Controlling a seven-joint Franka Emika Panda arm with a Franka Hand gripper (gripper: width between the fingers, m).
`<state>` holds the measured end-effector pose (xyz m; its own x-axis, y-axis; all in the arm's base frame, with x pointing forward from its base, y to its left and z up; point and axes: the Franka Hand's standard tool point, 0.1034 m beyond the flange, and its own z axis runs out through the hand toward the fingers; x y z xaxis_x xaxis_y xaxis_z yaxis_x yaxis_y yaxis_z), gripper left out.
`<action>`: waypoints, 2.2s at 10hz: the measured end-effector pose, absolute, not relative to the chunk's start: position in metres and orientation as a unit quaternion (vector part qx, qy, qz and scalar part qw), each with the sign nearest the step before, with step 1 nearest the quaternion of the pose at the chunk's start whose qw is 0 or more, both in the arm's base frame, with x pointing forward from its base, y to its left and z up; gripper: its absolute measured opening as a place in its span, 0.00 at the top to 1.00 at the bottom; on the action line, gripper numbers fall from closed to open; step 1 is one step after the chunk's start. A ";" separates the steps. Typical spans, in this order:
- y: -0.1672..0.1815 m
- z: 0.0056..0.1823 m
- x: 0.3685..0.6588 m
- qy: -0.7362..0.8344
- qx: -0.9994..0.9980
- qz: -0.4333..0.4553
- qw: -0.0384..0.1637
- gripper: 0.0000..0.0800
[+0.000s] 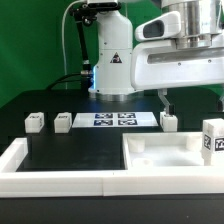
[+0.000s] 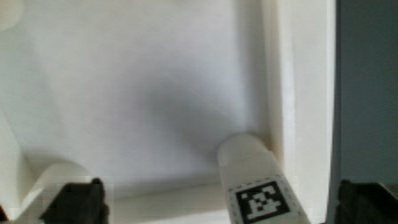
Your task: Assemble square table
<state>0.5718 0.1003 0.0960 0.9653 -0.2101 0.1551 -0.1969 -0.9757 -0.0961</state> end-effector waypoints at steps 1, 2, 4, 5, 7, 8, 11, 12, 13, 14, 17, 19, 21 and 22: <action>0.100 0.095 0.570 0.100 -0.991 -0.079 0.039 0.19; 0.100 0.094 0.571 0.100 -0.991 -0.079 0.039 0.19; 0.100 0.093 0.569 0.086 -0.993 -0.078 0.037 0.19; 0.099 0.092 0.566 0.043 -0.996 -0.078 0.030 0.19; 0.095 0.084 0.544 -0.001 -0.998 -0.062 0.025 0.19; 0.093 0.081 0.534 -0.003 -0.998 -0.056 0.024 0.19; 0.092 0.077 0.520 -0.003 -0.999 -0.049 0.023 0.19; 0.092 0.075 0.516 -0.003 -0.998 -0.050 0.022 0.19; 0.093 0.071 0.504 -0.008 -0.998 -0.054 0.019 0.19; 0.097 0.067 0.488 -0.015 -0.998 -0.053 0.017 0.19; 0.096 0.057 0.456 -0.022 -0.998 -0.050 0.012 0.19; 0.095 0.053 0.448 -0.023 -0.999 -0.044 0.010 0.19; 0.094 0.050 0.438 -0.024 -0.999 -0.037 0.009 0.19; 0.095 0.048 0.433 -0.026 -0.999 -0.034 0.009 0.19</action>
Offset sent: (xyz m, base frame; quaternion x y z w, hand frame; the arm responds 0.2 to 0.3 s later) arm -0.0100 0.0000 0.0000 0.0000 0.0000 0.0000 1.0000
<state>0.4325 0.0946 0.0482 0.9963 0.0513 0.0690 0.0524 -0.9985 -0.0154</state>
